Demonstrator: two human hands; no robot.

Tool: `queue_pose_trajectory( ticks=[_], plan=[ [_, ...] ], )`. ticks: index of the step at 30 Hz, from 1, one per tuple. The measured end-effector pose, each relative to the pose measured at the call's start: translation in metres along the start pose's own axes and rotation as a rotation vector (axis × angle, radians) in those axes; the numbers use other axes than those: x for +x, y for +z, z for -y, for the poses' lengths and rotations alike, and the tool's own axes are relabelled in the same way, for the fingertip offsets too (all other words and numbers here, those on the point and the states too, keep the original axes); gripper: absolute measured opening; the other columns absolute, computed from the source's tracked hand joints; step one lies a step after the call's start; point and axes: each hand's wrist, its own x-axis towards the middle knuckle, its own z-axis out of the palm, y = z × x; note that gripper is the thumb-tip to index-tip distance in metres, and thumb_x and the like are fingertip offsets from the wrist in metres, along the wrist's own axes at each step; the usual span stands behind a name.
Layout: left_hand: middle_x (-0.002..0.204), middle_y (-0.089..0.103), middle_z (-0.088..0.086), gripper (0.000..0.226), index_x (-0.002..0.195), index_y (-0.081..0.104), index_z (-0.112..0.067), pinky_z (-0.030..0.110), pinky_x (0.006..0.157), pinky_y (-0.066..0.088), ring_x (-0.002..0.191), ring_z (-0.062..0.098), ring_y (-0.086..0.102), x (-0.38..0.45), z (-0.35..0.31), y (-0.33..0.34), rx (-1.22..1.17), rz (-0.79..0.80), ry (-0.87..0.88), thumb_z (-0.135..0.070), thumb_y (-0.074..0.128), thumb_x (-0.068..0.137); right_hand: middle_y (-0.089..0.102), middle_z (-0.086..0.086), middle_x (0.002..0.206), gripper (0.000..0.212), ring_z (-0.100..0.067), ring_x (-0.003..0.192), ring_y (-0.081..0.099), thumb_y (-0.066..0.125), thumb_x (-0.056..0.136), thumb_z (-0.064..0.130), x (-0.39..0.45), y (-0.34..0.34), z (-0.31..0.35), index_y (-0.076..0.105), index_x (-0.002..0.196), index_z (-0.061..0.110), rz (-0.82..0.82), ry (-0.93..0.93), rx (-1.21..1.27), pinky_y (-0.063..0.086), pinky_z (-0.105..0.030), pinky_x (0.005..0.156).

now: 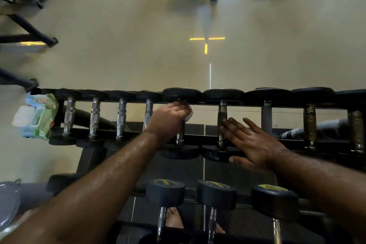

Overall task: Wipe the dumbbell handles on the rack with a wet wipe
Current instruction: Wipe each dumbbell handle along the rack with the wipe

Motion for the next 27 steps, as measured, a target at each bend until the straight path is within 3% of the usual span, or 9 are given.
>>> queue_pose_trajectory(
  ticks=[4,8,11,14,17,20,23,25,27],
  plan=[
    [0.123,0.076,0.004,0.024,0.114,0.079,-0.019,0.041,0.1,0.058,0.119,0.022,0.07,-0.005,0.002,0.004,0.024,0.125,0.169,-0.016,0.073,0.09,-0.002,-0.007,0.179,0.09,-0.025,0.166,0.0,0.015,0.105,0.078,-0.004,0.005,0.001,0.001,0.173,0.021,-0.087,0.036,-0.028,0.006,-0.051,0.13],
    [0.113,0.079,0.0,0.023,0.108,0.08,-0.023,0.039,0.085,0.062,0.105,0.021,0.074,0.006,0.001,-0.007,-0.011,0.143,0.106,-0.017,0.066,0.091,0.005,-0.009,0.179,0.091,-0.028,0.165,0.008,0.021,0.104,0.078,-0.003,0.008,0.001,0.008,0.173,0.018,-0.099,0.039,-0.062,0.011,-0.056,0.128],
    [0.118,0.078,0.003,0.028,0.114,0.08,-0.018,0.042,0.091,0.061,0.112,0.023,0.073,0.012,0.002,-0.005,0.019,0.106,0.093,-0.014,0.068,0.089,0.009,-0.01,0.179,0.091,-0.03,0.164,0.014,0.022,0.104,0.078,-0.003,0.011,0.001,0.013,0.172,0.018,-0.111,0.037,-0.09,0.014,-0.059,0.126],
    [0.125,0.074,-0.001,0.032,0.122,0.075,-0.025,0.042,0.097,0.058,0.119,0.019,0.068,0.004,0.005,-0.008,0.035,0.351,0.189,-0.025,0.055,0.096,0.014,-0.012,0.178,0.092,-0.032,0.163,0.02,0.024,0.104,0.078,-0.002,0.012,0.0,0.017,0.171,0.016,-0.132,0.039,-0.119,0.017,-0.06,0.124],
    [0.121,0.074,-0.014,0.032,0.124,0.07,-0.038,0.038,0.089,0.059,0.111,0.012,0.07,0.001,0.004,-0.024,-0.013,0.67,0.318,-0.024,0.059,0.098,0.014,-0.012,0.178,0.092,-0.032,0.163,0.02,0.025,0.104,0.078,-0.002,0.012,0.0,0.019,0.171,0.015,-0.131,0.035,-0.133,0.017,-0.06,0.124],
    [0.12,0.076,-0.009,0.033,0.124,0.073,-0.03,0.039,0.093,0.06,0.112,0.014,0.07,0.022,0.011,-0.025,0.043,0.405,0.365,-0.023,0.057,0.096,0.014,-0.012,0.178,0.092,-0.032,0.163,0.019,0.024,0.104,0.078,-0.001,0.012,0.0,0.019,0.171,0.015,-0.129,0.028,-0.139,0.017,-0.06,0.124],
    [0.104,0.077,0.003,0.021,0.107,0.077,-0.015,0.043,0.091,0.059,0.101,0.025,0.07,0.03,0.01,-0.012,0.255,0.175,0.304,-0.013,0.064,0.091,0.016,-0.013,0.177,0.092,-0.033,0.162,0.022,0.024,0.104,0.078,-0.001,0.012,0.0,0.019,0.171,0.015,-0.116,0.032,-0.145,0.019,-0.06,0.123],
    [0.098,0.074,0.004,0.013,0.099,0.076,-0.014,0.042,0.087,0.058,0.096,0.025,0.066,0.02,-0.001,-0.002,0.29,0.251,0.31,-0.011,0.069,0.088,0.015,-0.014,0.177,0.092,-0.033,0.162,0.021,0.024,0.104,0.078,0.0,0.012,-0.001,0.018,0.171,0.015,-0.112,0.032,-0.147,0.019,-0.06,0.124],
    [0.105,0.07,-0.001,0.013,0.104,0.076,-0.021,0.037,0.091,0.056,0.103,0.019,0.063,0.004,-0.011,-0.002,0.141,0.481,0.293,-0.019,0.07,0.092,0.015,-0.014,0.177,0.092,-0.033,0.163,0.02,0.024,0.104,0.078,0.0,0.013,-0.001,0.019,0.171,0.015,-0.115,0.034,-0.148,0.019,-0.06,0.124]
  ],
)
